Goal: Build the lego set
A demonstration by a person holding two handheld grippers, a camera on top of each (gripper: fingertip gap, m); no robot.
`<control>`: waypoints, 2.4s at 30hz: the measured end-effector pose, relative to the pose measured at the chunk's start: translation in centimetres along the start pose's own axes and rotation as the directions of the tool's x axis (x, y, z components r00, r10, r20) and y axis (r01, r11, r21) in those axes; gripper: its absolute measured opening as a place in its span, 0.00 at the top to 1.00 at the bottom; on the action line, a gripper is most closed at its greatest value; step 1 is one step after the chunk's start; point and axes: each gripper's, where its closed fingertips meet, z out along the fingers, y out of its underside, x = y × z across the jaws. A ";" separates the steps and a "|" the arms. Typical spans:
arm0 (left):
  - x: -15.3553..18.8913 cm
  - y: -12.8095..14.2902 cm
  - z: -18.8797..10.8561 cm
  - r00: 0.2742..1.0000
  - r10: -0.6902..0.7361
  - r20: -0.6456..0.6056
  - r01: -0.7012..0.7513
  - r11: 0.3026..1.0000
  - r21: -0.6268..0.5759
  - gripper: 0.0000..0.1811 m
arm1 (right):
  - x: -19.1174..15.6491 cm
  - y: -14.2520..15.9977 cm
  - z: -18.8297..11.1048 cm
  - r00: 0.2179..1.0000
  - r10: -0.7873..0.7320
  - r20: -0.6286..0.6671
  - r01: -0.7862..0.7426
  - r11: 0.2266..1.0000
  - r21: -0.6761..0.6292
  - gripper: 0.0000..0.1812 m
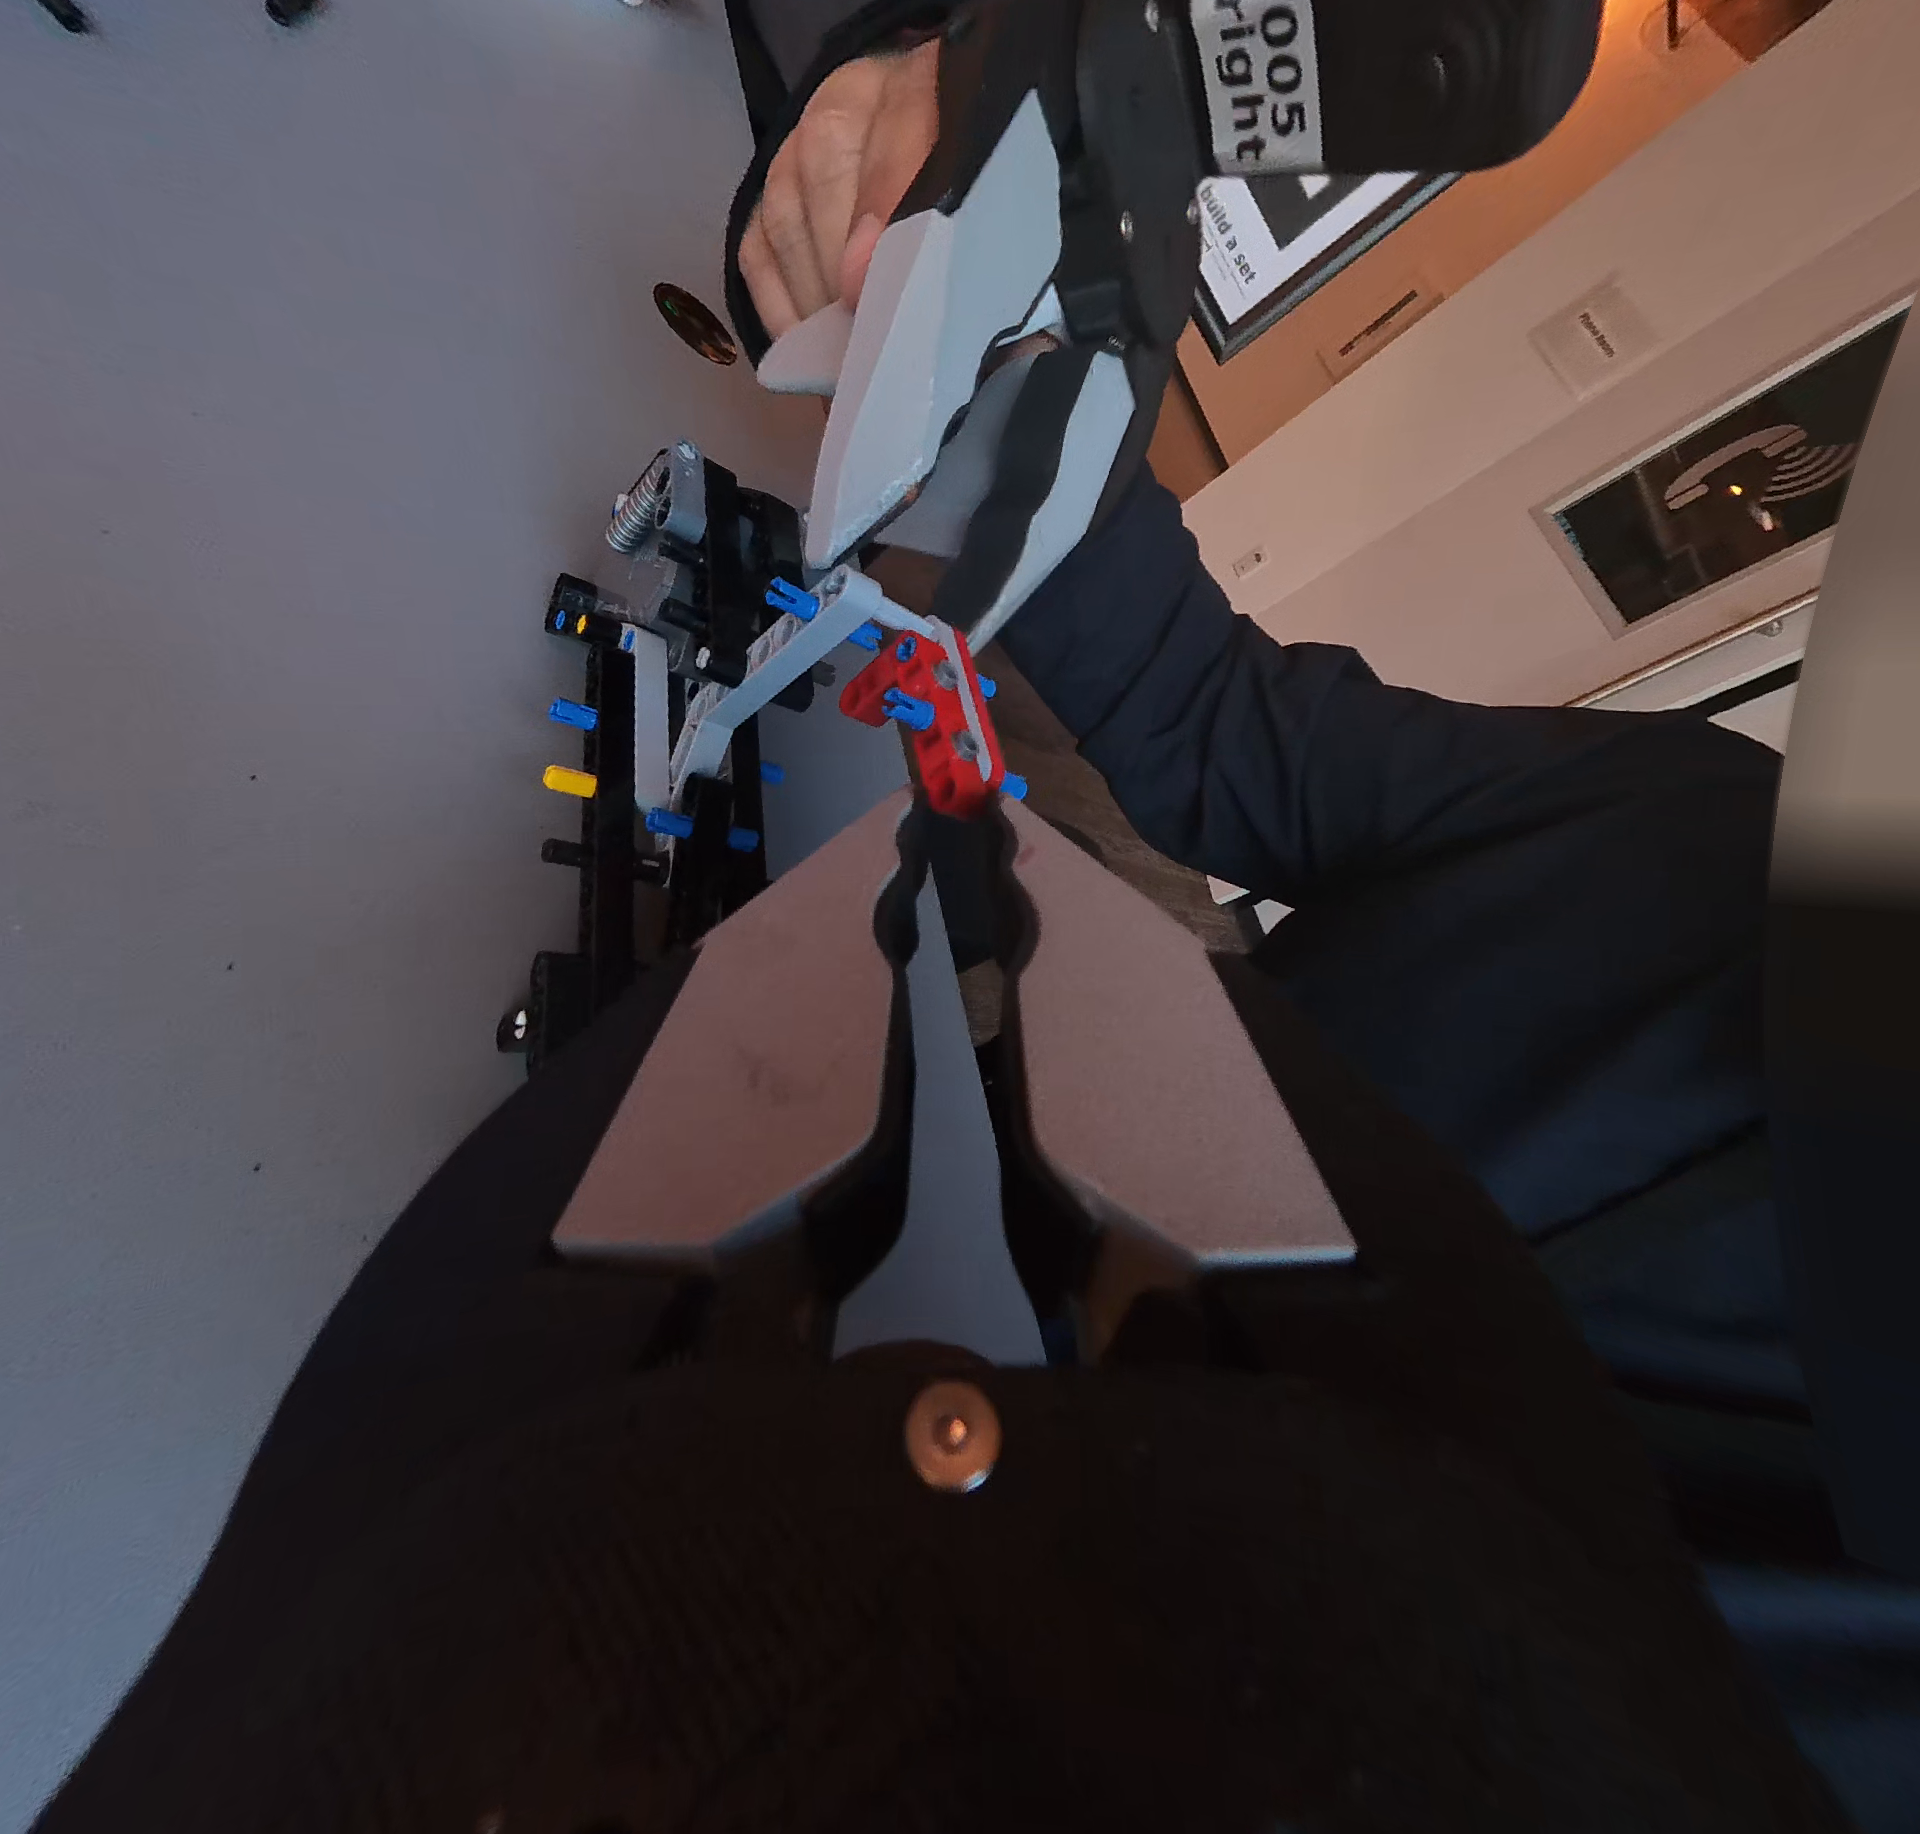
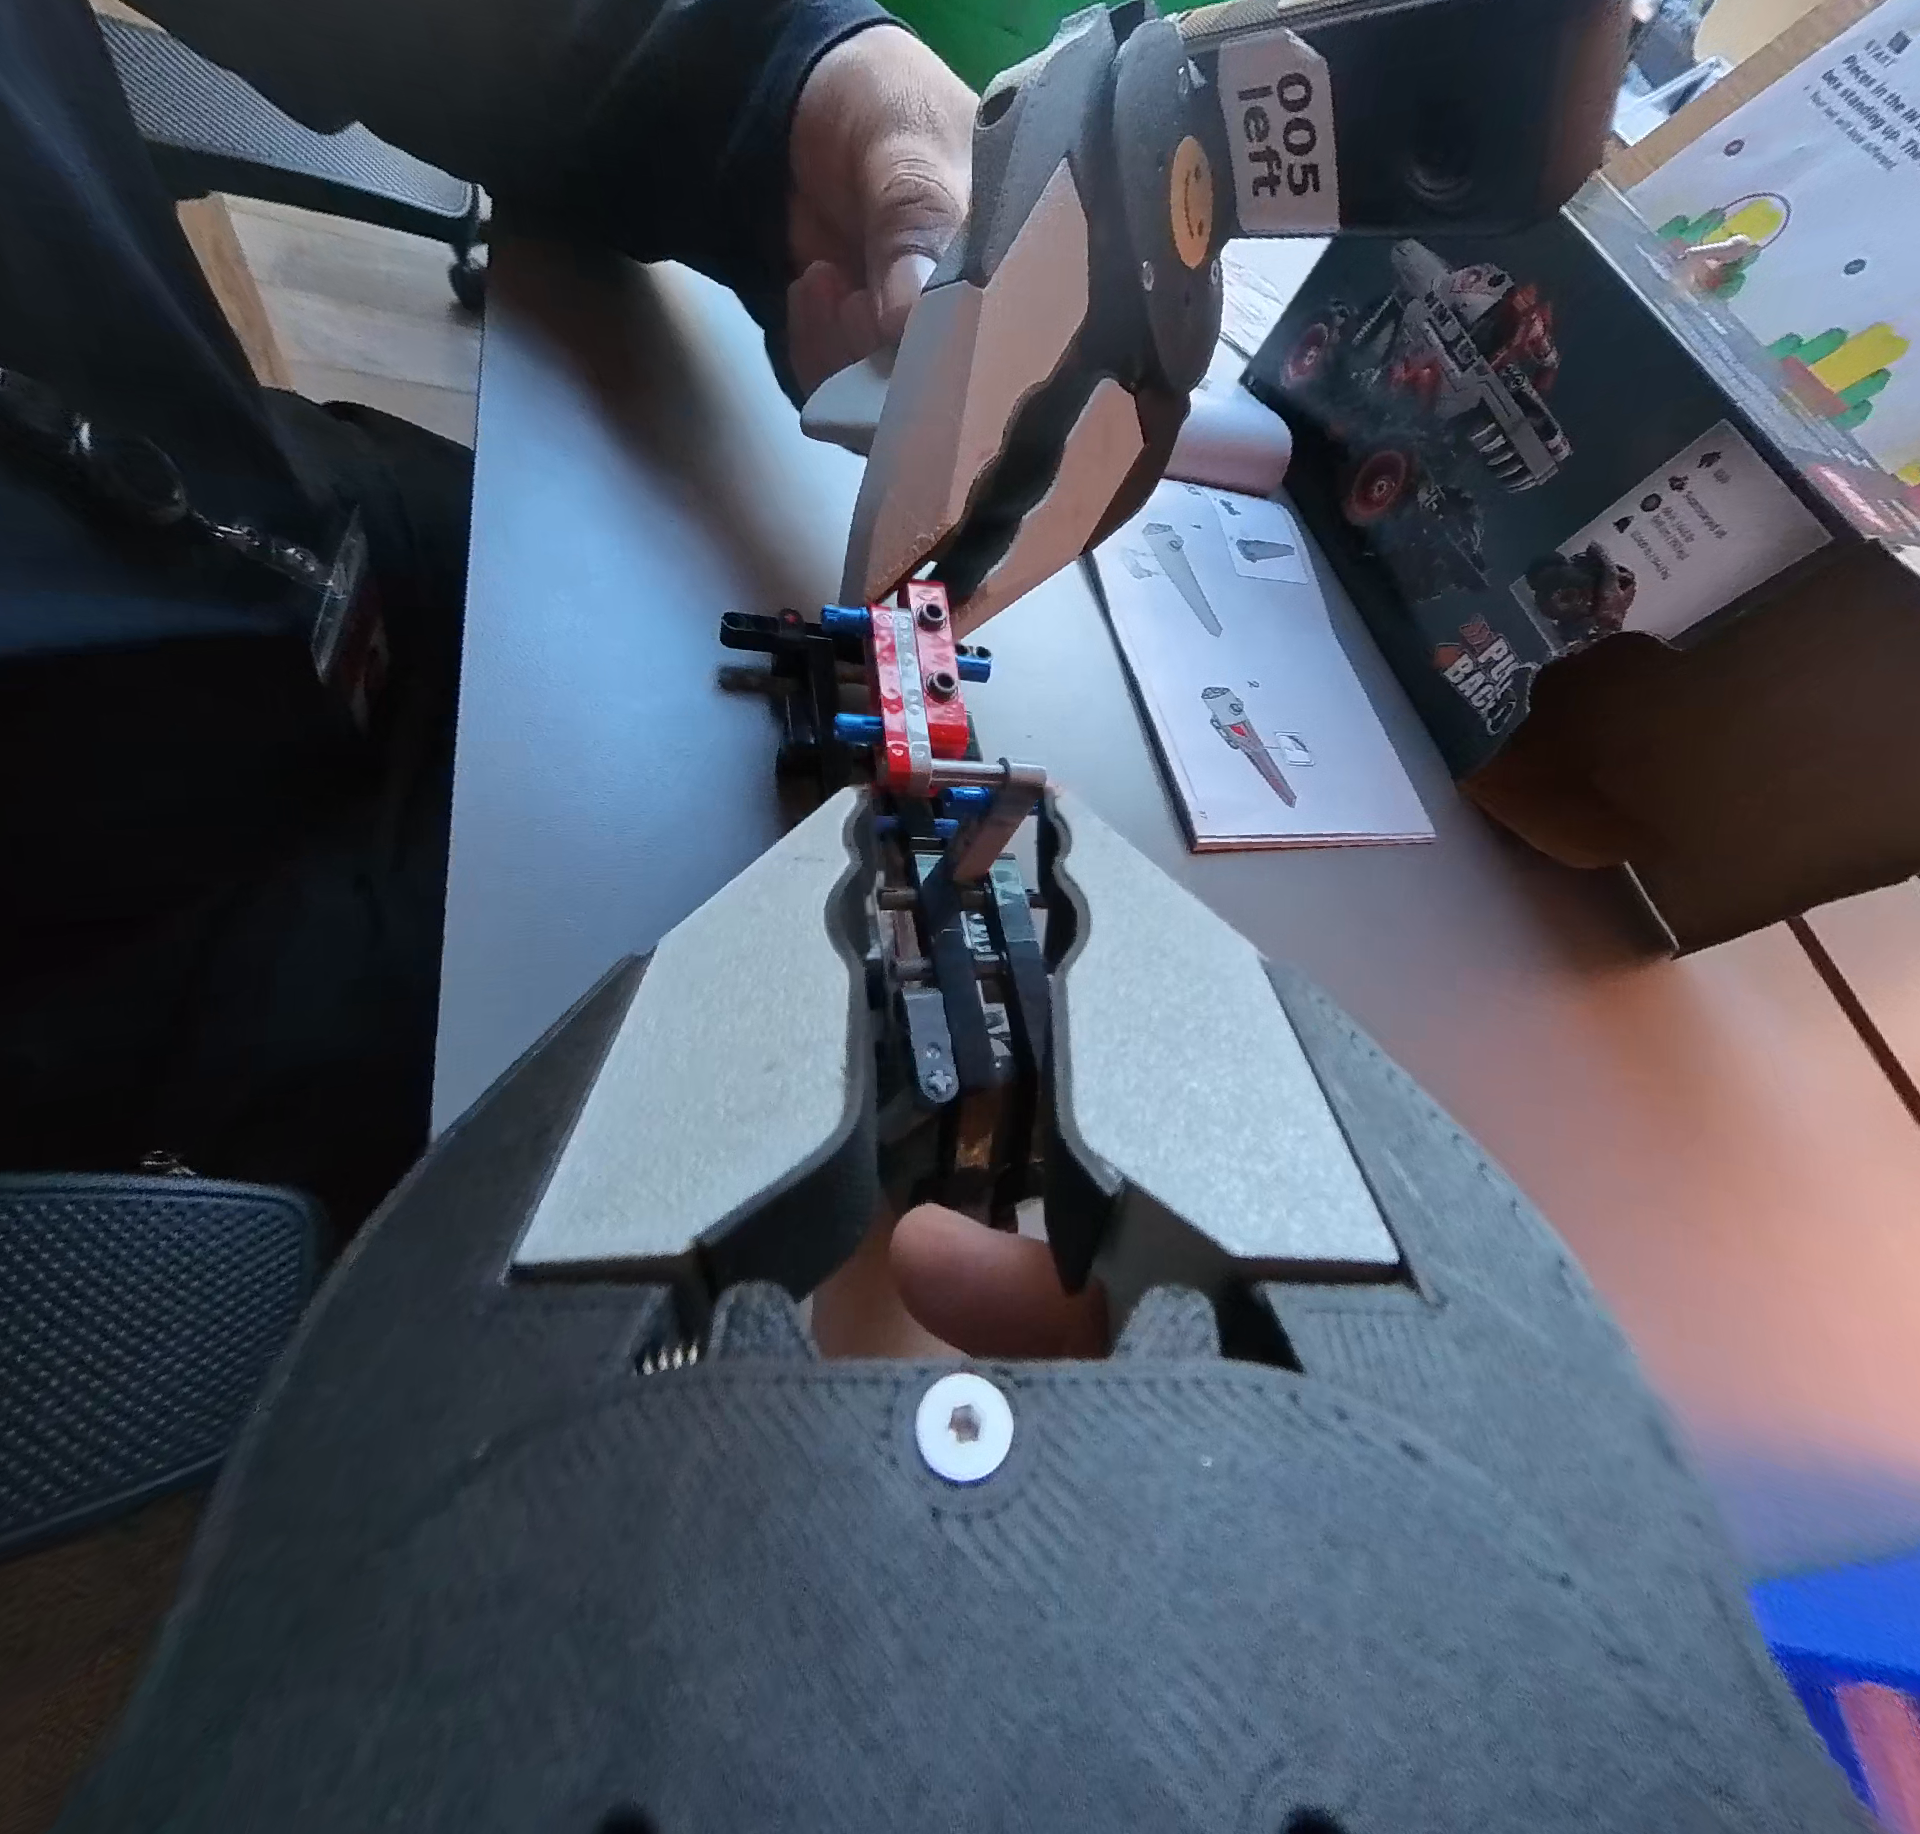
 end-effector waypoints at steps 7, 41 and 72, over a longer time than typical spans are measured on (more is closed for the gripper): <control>0.0 0.1 0.1 1.000 -0.011 0.003 0.011 1.000 -0.004 0.96 | 0.0 -0.5 -0.3 0.998 0.048 0.037 -0.050 0.998 0.033 0.84; -0.1 -0.1 -0.3 1.000 -0.013 0.008 0.013 1.000 0.005 0.96 | 0.3 -0.7 0.0 0.990 0.059 0.126 -0.060 0.998 0.004 0.85; -0.5 0.0 -0.5 0.998 0.010 0.058 -0.010 1.000 0.005 0.96 | 0.6 -0.1 0.5 0.983 0.120 0.135 -0.132 0.988 0.079 0.85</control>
